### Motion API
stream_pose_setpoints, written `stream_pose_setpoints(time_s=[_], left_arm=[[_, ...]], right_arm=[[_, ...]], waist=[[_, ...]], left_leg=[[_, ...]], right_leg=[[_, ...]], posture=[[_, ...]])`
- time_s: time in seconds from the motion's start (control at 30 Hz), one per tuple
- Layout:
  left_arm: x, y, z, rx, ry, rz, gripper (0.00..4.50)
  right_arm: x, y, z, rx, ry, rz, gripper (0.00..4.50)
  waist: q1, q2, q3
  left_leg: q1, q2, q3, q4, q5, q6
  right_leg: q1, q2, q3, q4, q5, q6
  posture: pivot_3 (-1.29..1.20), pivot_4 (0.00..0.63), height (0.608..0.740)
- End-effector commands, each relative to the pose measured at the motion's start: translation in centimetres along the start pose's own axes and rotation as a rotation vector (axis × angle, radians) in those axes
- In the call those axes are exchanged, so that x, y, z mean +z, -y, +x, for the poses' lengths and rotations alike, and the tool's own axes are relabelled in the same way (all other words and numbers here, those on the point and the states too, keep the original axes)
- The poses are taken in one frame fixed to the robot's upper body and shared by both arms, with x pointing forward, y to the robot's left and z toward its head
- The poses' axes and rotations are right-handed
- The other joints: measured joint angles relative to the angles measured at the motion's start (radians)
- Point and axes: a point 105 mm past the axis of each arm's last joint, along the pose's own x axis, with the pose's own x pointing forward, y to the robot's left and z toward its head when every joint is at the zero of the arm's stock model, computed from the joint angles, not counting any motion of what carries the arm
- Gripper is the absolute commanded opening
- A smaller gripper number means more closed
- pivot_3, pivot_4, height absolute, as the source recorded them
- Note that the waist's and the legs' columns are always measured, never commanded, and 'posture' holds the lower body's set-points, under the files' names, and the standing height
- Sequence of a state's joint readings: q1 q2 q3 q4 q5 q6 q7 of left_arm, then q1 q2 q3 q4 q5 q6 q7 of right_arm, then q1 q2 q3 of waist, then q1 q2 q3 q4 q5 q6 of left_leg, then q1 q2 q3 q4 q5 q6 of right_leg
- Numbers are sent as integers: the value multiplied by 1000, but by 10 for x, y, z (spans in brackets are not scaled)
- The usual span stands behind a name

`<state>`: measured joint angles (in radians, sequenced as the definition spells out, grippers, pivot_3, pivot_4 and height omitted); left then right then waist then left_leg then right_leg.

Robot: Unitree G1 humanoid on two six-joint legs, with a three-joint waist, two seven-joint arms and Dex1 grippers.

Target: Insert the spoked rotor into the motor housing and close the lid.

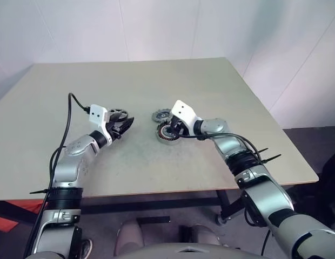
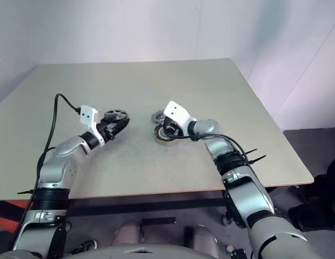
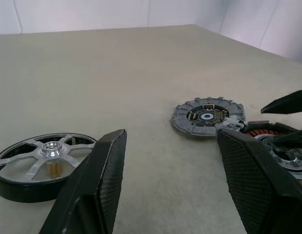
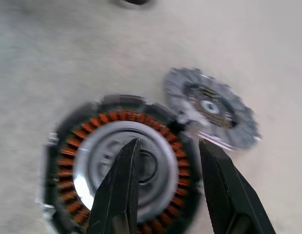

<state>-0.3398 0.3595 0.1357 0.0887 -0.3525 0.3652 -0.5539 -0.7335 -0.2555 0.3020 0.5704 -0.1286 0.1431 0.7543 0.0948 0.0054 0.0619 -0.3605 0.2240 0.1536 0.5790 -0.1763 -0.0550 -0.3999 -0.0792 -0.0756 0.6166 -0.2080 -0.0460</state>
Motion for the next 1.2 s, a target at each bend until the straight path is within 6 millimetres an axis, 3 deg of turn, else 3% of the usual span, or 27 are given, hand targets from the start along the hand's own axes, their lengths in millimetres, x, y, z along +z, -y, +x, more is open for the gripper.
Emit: stream_pose_setpoints(time_s=[0.03, 0.17, 0.43, 0.8, 1.07, 1.2], left_arm=[[21, -10, -2, 26, 60, 41, 3115], [21, -12, -2, 27, 60, 44, 3115], [18, -8, -1, 18, 52, 40, 3115], [14, -8, -2, 18, 41, 37, 3115], [16, -10, -2, 24, 39, 44, 3115], [16, -11, -2, 24, 37, 45, 3115]], right_arm=[[11, -10, 1, 22, 26, -31, 2110], [14, -13, 0, 26, 31, -33, 2110], [33, 3, -7, -21, 76, -36, 2110], [26, 34, -14, -112, 45, -33, 2110], [-10, -1, 2, -58, -31, 39, 2110], [-3, 7, 0, -101, -10, 59, 2110]], waist=[[0, 0, 0], [0, 0, 0], [0, 0, 0], [0, 0, 0], [0, 0, 0], [-2, 0, 0]], left_leg=[[0, 0, 0, 0, 0, 0], [1, 0, 0, 0, 0, 0], [0, 0, 0, 0, 0, 0], [0, 0, 0, 0, 0, -1], [0, 0, 0, 0, 0, -1], [4, 0, 0, 0, 0, -1]], right_leg=[[0, 0, 0, 0, 0, 0], [1, 0, 0, 0, 0, 0], [0, 0, 0, 0, 0, 0], [0, 0, 0, 1, 0, 0], [-1, 0, 0, 1, 0, 0], [2, 0, 1, 1, 0, 0]], posture=[[0, 0, 740], [0, 0, 740], [0, 0, 740], [0, 0, 740], [0, 0, 740], [0, 0, 740]])
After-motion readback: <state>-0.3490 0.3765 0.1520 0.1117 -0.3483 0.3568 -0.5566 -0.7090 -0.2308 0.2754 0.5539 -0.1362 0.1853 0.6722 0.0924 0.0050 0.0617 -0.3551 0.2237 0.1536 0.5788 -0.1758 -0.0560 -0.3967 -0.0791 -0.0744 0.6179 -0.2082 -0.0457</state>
